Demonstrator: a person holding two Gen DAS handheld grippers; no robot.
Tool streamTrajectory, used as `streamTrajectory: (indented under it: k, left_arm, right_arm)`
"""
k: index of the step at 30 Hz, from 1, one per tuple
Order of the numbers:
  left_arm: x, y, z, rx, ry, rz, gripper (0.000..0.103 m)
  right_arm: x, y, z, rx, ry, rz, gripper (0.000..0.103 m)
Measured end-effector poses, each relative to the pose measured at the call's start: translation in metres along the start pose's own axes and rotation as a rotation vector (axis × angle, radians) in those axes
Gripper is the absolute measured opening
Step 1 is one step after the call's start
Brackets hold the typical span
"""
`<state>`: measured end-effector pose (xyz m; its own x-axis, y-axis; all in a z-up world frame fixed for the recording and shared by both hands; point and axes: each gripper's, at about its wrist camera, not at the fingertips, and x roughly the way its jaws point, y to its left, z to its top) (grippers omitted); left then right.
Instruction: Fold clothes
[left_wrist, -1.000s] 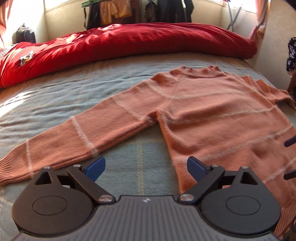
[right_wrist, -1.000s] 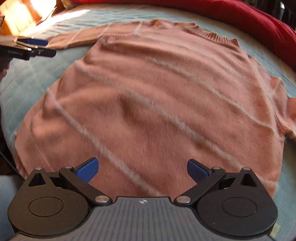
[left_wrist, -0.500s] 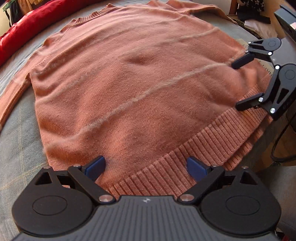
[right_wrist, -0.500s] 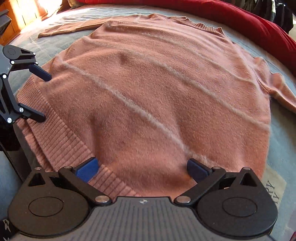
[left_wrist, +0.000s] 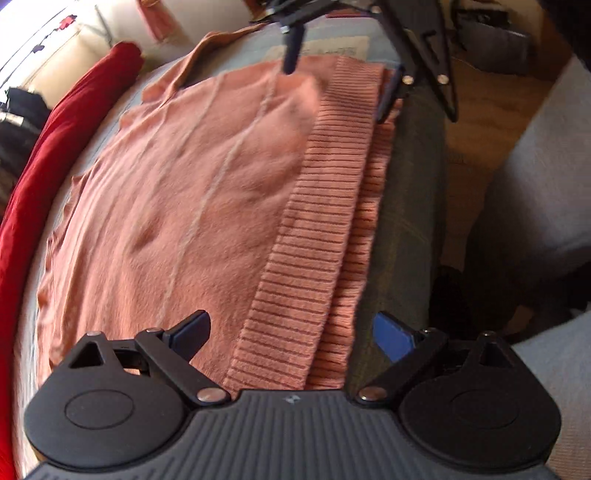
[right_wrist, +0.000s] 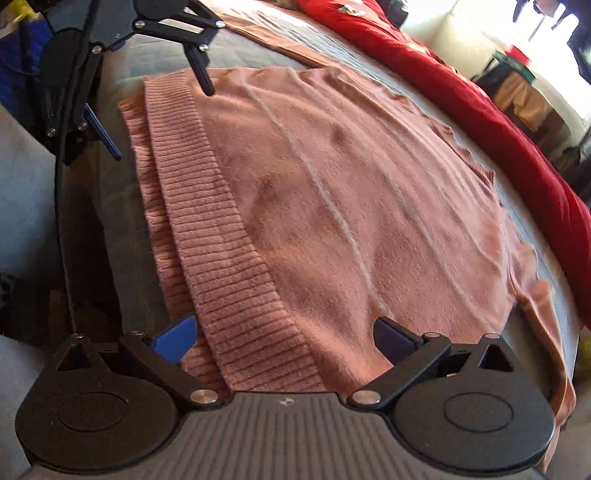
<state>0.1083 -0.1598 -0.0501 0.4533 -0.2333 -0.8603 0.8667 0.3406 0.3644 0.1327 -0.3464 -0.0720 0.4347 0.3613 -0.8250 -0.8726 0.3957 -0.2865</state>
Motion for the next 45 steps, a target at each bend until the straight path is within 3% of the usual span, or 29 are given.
streamTrajectory:
  k: [2, 10, 14, 19, 24, 28, 32, 36, 39, 45]
  left_arm:
    - [0.004, -0.010, 0.003, 0.059, -0.012, -0.004, 0.095]
    - [0.005, 0.003, 0.002, -0.047, -0.021, 0.125, 0.095]
    - [-0.003, 0.012, 0.000, -0.106, -0.040, 0.142, 0.095]
    - [-0.007, 0.020, -0.001, -0.180, -0.050, 0.140, 0.095]
    - [0.006, 0.006, 0.004, -0.081, -0.084, 0.118, 0.095]
    - [0.020, 0.000, 0.013, -0.045, -0.115, 0.172, 0.095]
    - [0.020, 0.002, 0.002, -0.025, -0.100, 0.236, 0.096]
    - [0.015, 0.005, -0.022, 0.014, -0.059, 0.286, 0.096]
    - [0.015, 0.003, -0.022, 0.063, -0.058, 0.315, 0.096]
    - [0.038, 0.003, 0.011, 0.082, -0.106, 0.330, 0.096]
  right_arm:
    - [0.006, 0.012, 0.009, -0.050, -0.028, 0.027, 0.103]
    - [0.021, 0.049, 0.037, -0.187, -0.148, 0.037, 0.103]
    - [0.032, 0.056, 0.051, -0.188, -0.193, 0.019, 0.103]
    - [0.042, 0.058, 0.062, -0.164, -0.238, -0.080, 0.103]
    - [0.040, 0.057, 0.067, -0.159, -0.291, -0.228, 0.103]
    - [0.041, 0.061, 0.068, -0.147, -0.268, -0.226, 0.103]
    - [0.049, 0.066, 0.050, -0.184, -0.206, -0.283, 0.103]
    - [0.039, 0.059, 0.027, -0.180, -0.202, -0.354, 0.103]
    - [0.036, 0.062, 0.020, -0.224, -0.210, -0.412, 0.103]
    - [0.065, 0.067, 0.079, -0.200, -0.184, -0.441, 0.103]
